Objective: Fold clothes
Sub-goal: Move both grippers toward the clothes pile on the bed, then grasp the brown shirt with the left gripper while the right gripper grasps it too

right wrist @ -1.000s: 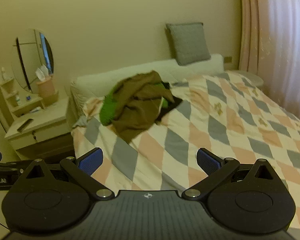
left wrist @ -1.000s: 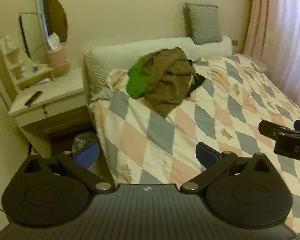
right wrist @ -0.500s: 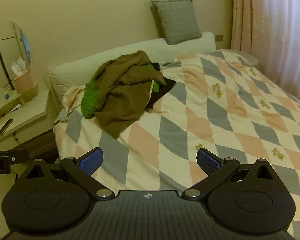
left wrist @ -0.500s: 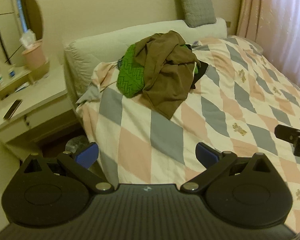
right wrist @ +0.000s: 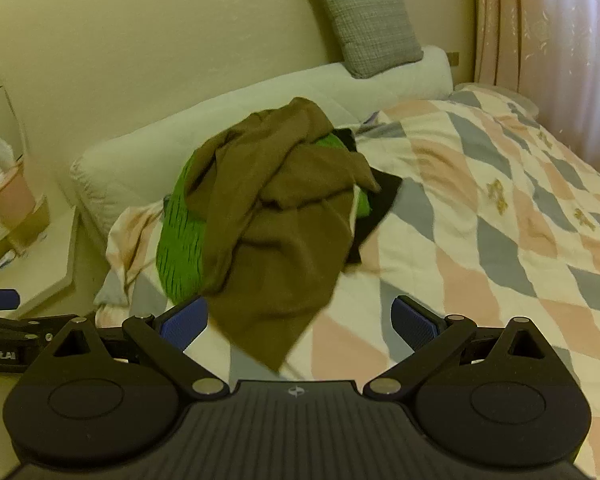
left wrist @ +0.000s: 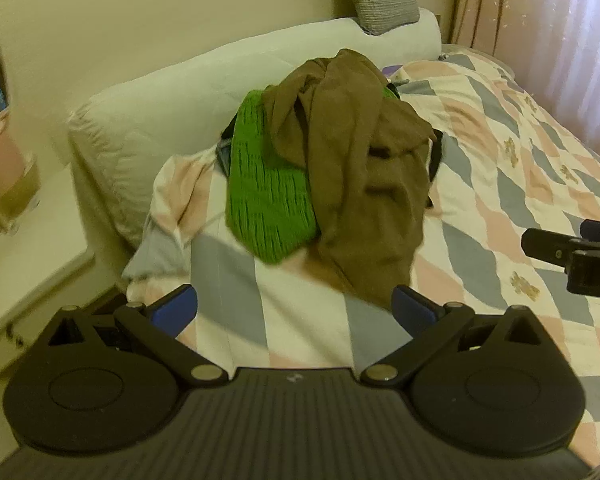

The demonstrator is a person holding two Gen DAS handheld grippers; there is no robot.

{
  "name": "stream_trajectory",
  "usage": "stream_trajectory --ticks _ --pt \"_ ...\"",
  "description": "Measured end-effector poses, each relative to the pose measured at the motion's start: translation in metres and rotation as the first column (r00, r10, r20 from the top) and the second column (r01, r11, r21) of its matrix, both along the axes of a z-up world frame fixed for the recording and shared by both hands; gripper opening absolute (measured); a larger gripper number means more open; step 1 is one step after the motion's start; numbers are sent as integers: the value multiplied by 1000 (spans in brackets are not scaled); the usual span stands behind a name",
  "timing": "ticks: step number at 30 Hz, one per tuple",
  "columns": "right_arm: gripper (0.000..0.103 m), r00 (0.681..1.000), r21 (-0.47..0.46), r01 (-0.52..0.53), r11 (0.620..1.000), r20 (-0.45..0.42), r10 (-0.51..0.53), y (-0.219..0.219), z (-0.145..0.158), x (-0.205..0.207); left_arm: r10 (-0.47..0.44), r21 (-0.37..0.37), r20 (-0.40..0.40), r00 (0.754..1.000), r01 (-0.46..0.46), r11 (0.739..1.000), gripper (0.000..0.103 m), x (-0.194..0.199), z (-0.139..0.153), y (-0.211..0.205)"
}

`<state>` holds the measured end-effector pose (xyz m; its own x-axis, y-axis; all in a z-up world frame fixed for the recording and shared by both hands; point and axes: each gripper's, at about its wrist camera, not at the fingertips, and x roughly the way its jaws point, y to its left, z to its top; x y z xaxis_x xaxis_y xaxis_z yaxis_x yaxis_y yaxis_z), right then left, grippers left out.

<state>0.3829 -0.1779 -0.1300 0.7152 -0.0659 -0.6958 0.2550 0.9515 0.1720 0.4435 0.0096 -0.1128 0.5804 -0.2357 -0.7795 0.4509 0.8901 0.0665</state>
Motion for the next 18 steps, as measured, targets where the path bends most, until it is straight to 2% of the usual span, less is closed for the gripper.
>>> stream_trajectory --ticks 5,7,14,16,18 --pt "101 999 11 12 1000 -30 -11 -4 -4 56 -70 -11 -11 997 70 997 101 67 -6 -11" --pt "97 999 33 23 999 -49 -21 -10 -9 75 -101 -25 -10 995 101 995 98 88 -7 -20" --pt "81 997 111 38 993 -67 -30 -40 -25 142 -160 -52 -9 987 159 986 87 155 -15 -41" --pt "72 998 132 34 991 -51 -28 -49 -28 163 -164 -61 -13 986 162 985 76 177 -19 -49" --pt "60 999 161 32 987 -31 -27 -61 -31 184 -167 -79 -22 986 165 983 71 199 -22 -60"
